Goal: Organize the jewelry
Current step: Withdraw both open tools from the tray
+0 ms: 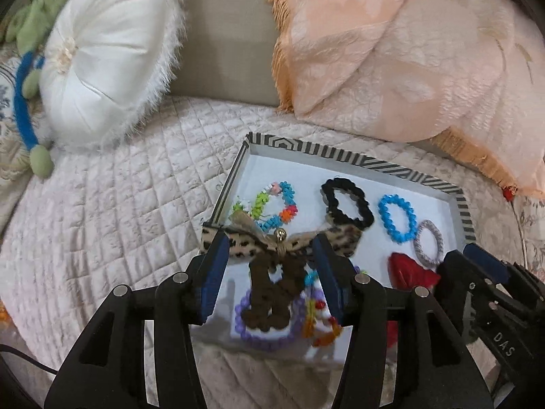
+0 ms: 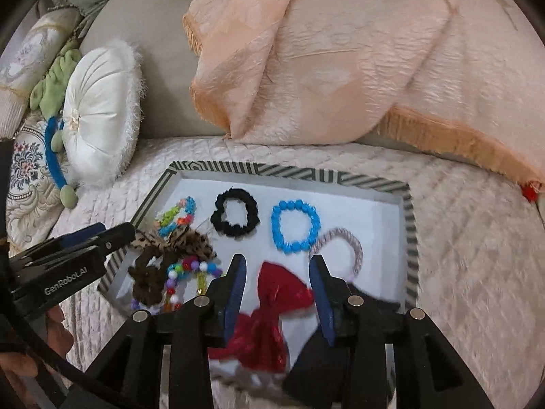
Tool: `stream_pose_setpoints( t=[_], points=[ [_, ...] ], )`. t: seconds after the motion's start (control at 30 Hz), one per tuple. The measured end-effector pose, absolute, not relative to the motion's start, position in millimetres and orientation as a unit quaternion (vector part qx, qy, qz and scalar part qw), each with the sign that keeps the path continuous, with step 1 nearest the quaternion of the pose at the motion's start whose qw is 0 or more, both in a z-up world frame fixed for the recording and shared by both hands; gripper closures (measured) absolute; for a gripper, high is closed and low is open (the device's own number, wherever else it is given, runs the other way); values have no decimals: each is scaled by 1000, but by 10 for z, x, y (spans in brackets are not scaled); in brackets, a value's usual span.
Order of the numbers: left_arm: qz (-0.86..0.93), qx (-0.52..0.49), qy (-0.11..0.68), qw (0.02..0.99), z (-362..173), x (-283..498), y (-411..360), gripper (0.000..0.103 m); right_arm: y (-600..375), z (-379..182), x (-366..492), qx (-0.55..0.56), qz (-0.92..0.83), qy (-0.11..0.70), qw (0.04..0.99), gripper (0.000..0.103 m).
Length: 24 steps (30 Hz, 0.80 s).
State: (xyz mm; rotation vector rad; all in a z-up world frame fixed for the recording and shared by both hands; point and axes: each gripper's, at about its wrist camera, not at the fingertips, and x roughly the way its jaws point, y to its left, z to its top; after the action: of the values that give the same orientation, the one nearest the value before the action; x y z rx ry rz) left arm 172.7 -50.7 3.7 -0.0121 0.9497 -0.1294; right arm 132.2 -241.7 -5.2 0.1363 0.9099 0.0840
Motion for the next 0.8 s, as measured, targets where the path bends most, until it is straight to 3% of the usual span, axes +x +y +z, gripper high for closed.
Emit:
stream_pose_setpoints(
  t=[0.8],
  points=[
    [-46,6,401,915,512,1016,-490,52,-2351,390,718,65,13,405,912,58]
  ],
)
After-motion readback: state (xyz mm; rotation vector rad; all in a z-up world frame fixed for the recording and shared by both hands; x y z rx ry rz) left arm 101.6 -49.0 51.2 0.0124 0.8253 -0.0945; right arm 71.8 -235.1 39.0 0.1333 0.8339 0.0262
